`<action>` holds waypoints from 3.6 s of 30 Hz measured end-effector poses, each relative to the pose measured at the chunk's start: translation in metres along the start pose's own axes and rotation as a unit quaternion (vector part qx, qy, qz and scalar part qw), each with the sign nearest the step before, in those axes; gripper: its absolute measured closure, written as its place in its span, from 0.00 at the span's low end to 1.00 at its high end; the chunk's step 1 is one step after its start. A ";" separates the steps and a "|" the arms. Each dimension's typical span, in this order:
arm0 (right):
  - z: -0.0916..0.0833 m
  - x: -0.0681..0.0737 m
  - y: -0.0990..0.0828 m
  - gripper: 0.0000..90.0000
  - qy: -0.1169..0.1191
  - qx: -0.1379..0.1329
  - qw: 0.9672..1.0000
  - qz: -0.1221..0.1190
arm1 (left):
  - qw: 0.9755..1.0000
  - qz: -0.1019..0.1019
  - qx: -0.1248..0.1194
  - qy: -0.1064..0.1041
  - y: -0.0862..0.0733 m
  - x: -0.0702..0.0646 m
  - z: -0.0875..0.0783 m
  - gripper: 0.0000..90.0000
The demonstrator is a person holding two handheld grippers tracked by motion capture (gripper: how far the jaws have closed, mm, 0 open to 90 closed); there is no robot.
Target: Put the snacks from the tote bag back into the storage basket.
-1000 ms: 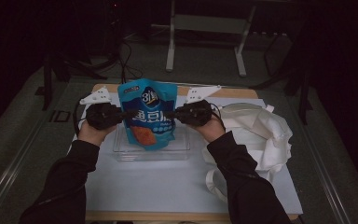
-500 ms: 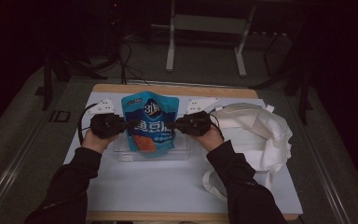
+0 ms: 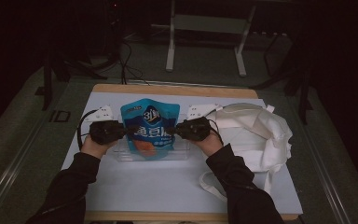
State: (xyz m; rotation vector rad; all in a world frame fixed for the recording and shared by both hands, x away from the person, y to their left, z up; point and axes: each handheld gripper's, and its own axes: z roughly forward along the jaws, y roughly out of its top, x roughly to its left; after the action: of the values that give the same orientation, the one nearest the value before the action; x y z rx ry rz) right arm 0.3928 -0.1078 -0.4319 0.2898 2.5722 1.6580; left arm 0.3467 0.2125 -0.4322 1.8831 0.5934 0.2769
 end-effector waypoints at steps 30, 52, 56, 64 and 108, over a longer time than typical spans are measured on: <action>-0.006 0.001 0.011 0.76 -0.015 0.004 1.000 -0.003 | 1.000 -0.003 0.008 0.028 0.005 -0.009 -0.006 0.76; -0.030 0.007 0.007 0.16 -0.024 -0.004 1.000 0.008 | 0.999 -0.013 0.010 0.040 -0.012 -0.035 -0.023 0.00; -0.036 0.011 0.007 0.16 -0.031 -0.004 1.000 0.000 | 0.999 -0.010 0.009 0.039 -0.015 -0.042 -0.029 0.00; -0.052 0.022 -0.002 0.16 -0.044 -0.004 0.999 0.001 | 1.000 -0.011 0.014 0.023 -0.028 -0.063 -0.032 0.00; -0.144 0.082 -0.082 0.16 -0.081 0.020 0.996 0.004 | 0.990 0.028 0.032 -0.136 -0.026 -0.142 0.039 0.00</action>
State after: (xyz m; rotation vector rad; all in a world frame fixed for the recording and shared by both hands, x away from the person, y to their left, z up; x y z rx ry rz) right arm 0.2800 -0.2540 -0.4424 0.4188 2.4906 1.5173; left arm 0.2365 0.1145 -0.4586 1.9601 0.3679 0.0364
